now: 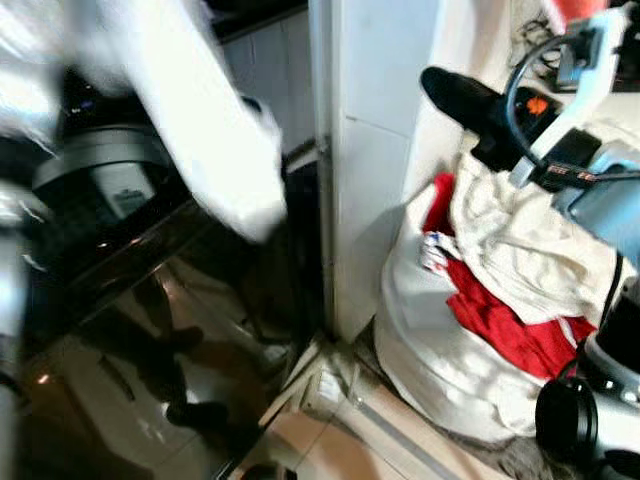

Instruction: Clothes washing

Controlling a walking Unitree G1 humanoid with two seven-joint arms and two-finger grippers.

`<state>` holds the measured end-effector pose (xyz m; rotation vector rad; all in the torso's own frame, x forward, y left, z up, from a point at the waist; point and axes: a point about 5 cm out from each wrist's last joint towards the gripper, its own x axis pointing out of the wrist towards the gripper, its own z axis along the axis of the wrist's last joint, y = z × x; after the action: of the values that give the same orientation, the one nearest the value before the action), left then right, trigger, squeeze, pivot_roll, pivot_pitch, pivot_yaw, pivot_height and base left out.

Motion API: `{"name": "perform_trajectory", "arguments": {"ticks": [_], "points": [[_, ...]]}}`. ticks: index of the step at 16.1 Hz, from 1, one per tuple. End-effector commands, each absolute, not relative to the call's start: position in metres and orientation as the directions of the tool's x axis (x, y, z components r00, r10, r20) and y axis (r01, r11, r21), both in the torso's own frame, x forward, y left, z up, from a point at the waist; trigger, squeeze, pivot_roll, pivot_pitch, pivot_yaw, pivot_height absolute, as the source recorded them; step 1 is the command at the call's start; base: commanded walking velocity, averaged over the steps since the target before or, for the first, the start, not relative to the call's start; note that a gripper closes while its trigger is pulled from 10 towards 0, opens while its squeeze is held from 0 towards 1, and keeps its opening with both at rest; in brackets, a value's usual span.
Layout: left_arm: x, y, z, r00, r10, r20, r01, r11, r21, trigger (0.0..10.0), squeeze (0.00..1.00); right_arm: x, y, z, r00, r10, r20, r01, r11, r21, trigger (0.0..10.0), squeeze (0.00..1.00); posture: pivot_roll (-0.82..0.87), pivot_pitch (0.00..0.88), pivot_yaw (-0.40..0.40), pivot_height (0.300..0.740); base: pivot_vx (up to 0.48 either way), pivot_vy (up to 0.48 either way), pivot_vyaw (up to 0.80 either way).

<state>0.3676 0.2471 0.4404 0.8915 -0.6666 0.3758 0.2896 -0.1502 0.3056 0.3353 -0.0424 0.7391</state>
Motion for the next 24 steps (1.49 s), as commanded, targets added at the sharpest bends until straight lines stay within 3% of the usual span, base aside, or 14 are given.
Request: {"name": "perform_trajectory", "arguments": {"ticks": [1, 2, 3, 4, 8, 10, 11, 12, 17, 24], "points": [[0.377, 0.246, 0.428, 0.782, 0.037, 0.623, -0.551, 0.508, 0.662, 0.0, 0.0, 0.286, -0.136, 0.303, 0.709, 0.691, 0.143, -0.702, 0.669, 0.245, 10.0, 0.0, 0.01, 0.0, 0.09, 0.74, 0.0, 0.0, 0.0], [0.382, 0.247, 0.422, 0.804, 0.05, 0.592, -0.534, 0.5, 0.682, 0.0, 0.0, 0.285, -0.133, 0.302, 0.703, 0.698, 0.135, -0.707, 0.666, 0.239, 10.0, 0.0, 0.01, 0.0, 0.093, 0.74, 0.0, 0.0, 0.0], [0.398, 0.248, 0.384, 0.895, 0.098, 0.435, -0.412, 0.554, 0.723, 0.0, 0.0, 0.282, -0.122, 0.292, 0.685, 0.724, 0.079, -0.721, 0.66, 0.209, 10.0, 0.0, 0.01, 0.0, 0.093, 0.74, 0.0, 0.0, 0.0], [0.407, 0.247, 0.356, 0.939, 0.127, 0.319, -0.326, 0.624, 0.711, 10.0, 0.0, 0.279, -0.116, 0.281, 0.672, 0.74, 0.024, -0.729, 0.657, 0.193, 10.0, 0.0, 0.01, 0.0, 0.094, 0.74, 0.0, 0.0, 0.0], [0.412, 0.257, 0.264, 0.953, 0.303, -0.009, -0.224, 0.723, 0.654, 10.0, 0.0, 0.267, -0.098, 0.248, 0.648, 0.751, -0.126, -0.736, 0.66, 0.151, 10.0, 0.0, 0.01, 0.0, 0.095, 0.74, 0.0, 0.0, 0.0], [0.411, 0.257, 0.245, 0.947, 0.294, -0.13, -0.176, 0.812, 0.557, 10.0, 0.0, 0.264, -0.095, 0.246, 0.644, 0.755, -0.128, -0.738, 0.656, 0.156, 10.0, 0.0, 0.0, 0.0, 0.096, 0.74, 0.0, 0.0, 0.0], [0.41, 0.256, 0.238, 0.943, 0.28, -0.178, -0.163, 0.859, 0.486, 10.0, 0.94, 0.263, -0.095, 0.245, 0.642, 0.756, -0.129, -0.74, 0.655, 0.153, 10.0, 0.0, 0.0, 0.0, 0.096, 0.74, 0.0, 0.0, 0.0], [0.41, 0.251, 0.229, 0.937, 0.244, -0.25, -0.127, 0.905, 0.407, 10.0, 1.0, 0.262, -0.094, 0.244, 0.64, 0.757, -0.133, -0.742, 0.653, 0.149, 10.0, 0.0, 0.0, 0.0, 0.094, 0.74, 0.0, 0.0, 0.0], [0.409, 0.248, 0.226, 0.937, 0.203, -0.285, -0.112, 0.946, 0.305, 10.0, 1.0, 0.261, -0.092, 0.241, 0.631, 0.762, -0.144, -0.746, 0.647, 0.158, 10.0, 0.0, 0.01, 0.0, 0.086, 0.74, 0.0, 0.0, 0.0], [0.404, 0.257, 0.245, 0.955, 0.173, -0.243, -0.083, 0.937, 0.34, 10.0, 1.0, 0.263, -0.096, 0.243, 0.659, 0.742, -0.122, -0.724, 0.67, 0.166, 10.0, 0.0, 0.02, 0.0, 0.084, 0.74, 0.0, 0.0, 0.0]]}}
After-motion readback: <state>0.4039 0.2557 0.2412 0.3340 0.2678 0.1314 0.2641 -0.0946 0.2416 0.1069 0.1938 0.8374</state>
